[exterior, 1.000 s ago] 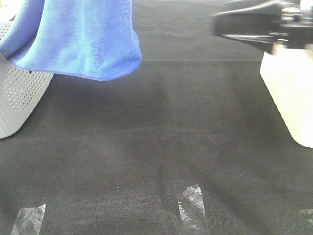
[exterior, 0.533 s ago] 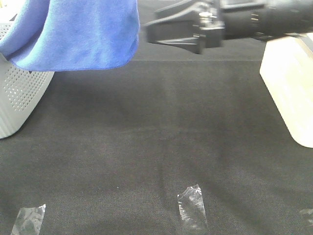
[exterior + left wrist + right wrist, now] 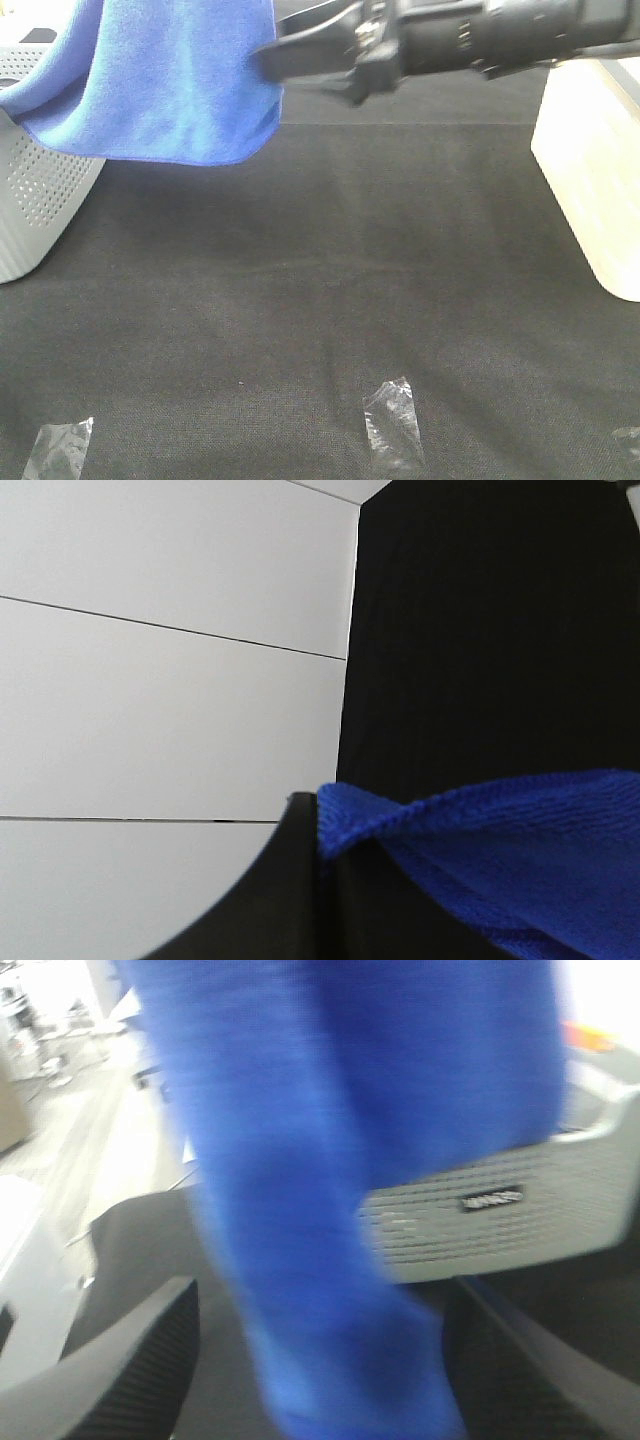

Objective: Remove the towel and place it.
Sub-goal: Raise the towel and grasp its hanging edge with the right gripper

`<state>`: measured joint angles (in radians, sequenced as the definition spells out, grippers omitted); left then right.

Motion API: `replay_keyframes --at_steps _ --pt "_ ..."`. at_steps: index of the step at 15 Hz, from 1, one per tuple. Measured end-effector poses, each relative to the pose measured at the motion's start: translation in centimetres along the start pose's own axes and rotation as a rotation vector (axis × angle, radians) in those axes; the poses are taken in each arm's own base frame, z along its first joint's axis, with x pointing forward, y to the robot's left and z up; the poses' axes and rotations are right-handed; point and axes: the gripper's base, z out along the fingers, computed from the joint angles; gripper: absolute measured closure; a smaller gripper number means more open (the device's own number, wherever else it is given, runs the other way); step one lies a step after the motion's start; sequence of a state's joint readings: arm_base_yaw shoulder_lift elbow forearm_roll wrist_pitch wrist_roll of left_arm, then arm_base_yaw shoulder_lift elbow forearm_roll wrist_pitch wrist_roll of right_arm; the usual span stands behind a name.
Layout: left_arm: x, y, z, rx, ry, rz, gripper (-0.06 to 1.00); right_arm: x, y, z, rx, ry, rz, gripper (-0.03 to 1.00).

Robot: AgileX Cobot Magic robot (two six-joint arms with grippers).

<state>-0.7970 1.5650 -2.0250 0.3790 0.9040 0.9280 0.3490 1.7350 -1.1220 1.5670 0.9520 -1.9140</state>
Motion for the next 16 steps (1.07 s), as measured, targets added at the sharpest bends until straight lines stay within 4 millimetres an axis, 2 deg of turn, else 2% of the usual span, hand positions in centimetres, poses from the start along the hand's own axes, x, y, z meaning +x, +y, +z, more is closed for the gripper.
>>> replay_keyframes --at_steps 3,9,13,16 --pt "0.0 0.0 0.0 0.0 0.0 0.015 0.94 0.0 1.7 2.1 -0.02 0.055 -0.069 0.27" --pt "0.4 0.3 0.0 -0.034 0.046 0.062 0.94 1.2 1.6 2.0 -0.016 0.177 -0.064 0.29" --pt "0.4 0.4 0.0 -0.041 0.039 0.023 0.94 1.2 1.5 2.0 -0.002 0.174 -0.045 0.49" --pt "0.4 0.4 0.0 -0.041 0.04 0.016 0.94 1.2 1.4 2.0 0.002 0.174 -0.02 0.73"
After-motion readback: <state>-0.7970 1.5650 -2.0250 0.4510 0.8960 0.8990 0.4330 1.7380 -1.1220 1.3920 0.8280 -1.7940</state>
